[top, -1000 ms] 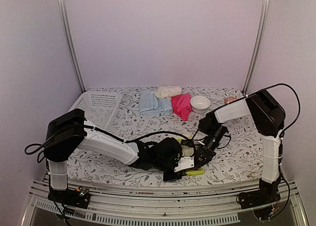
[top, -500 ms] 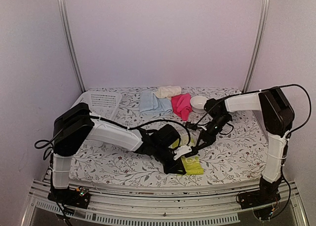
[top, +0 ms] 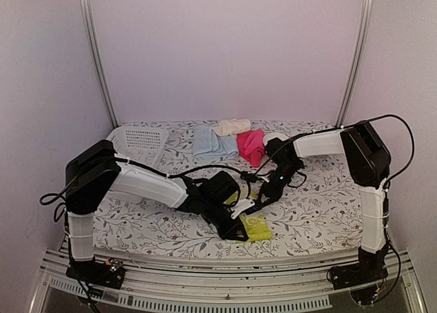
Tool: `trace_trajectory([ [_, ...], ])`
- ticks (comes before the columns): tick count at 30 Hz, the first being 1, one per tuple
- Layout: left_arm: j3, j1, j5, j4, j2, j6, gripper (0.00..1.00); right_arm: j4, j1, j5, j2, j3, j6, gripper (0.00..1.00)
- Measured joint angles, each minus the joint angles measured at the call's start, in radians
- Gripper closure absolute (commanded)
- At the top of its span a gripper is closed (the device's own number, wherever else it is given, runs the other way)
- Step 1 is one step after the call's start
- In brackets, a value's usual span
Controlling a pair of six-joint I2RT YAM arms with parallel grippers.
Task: Roll the towels
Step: Roll the towel at the center of the board.
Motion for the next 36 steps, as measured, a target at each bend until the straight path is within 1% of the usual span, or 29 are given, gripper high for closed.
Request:
trace_trajectory([
  [5, -0.041, 0.014, -0.002, 0.023, -0.024, -0.071, 1.00, 0.025, -0.014, 0.021, -0.058, -0.065, 0.007, 0.82],
  [9, -0.069, 0.032, 0.021, 0.065, -0.026, -0.132, 1.00, 0.024, -0.049, 0.030, -0.150, -0.114, 0.004, 0.82],
  [12, -0.083, 0.050, 0.047, 0.089, -0.026, -0.173, 1.00, 0.028, -0.067, 0.017, -0.275, -0.154, -0.006, 0.82],
  [16, -0.104, 0.069, 0.087, 0.129, -0.026, -0.221, 1.00, 0.066, -0.066, -0.037, -0.519, -0.276, -0.067, 0.82],
  [19, -0.123, 0.086, 0.116, 0.158, -0.026, -0.263, 1.00, 0.111, -0.024, -0.031, -0.660, -0.385, -0.113, 0.82],
  [21, -0.136, 0.098, 0.138, 0.181, -0.026, -0.292, 1.00, 0.150, 0.032, 0.000, -0.712, -0.455, -0.141, 0.77],
  [25, -0.162, 0.126, 0.185, 0.233, -0.020, -0.365, 1.00, 0.229, 0.176, 0.106, -0.727, -0.554, -0.179, 0.72],
  [28, -0.169, 0.137, 0.216, 0.262, -0.009, -0.406, 1.00, 0.290, 0.265, 0.183, -0.723, -0.584, -0.193, 0.70],
  [32, -0.174, 0.145, 0.240, 0.283, -0.001, -0.442, 1.00, 0.380, 0.344, 0.270, -0.690, -0.586, -0.205, 0.68],
  [36, -0.175, 0.150, 0.246, 0.287, 0.001, -0.454, 1.00, 0.455, 0.395, 0.336, -0.628, -0.586, -0.224, 0.67],
])
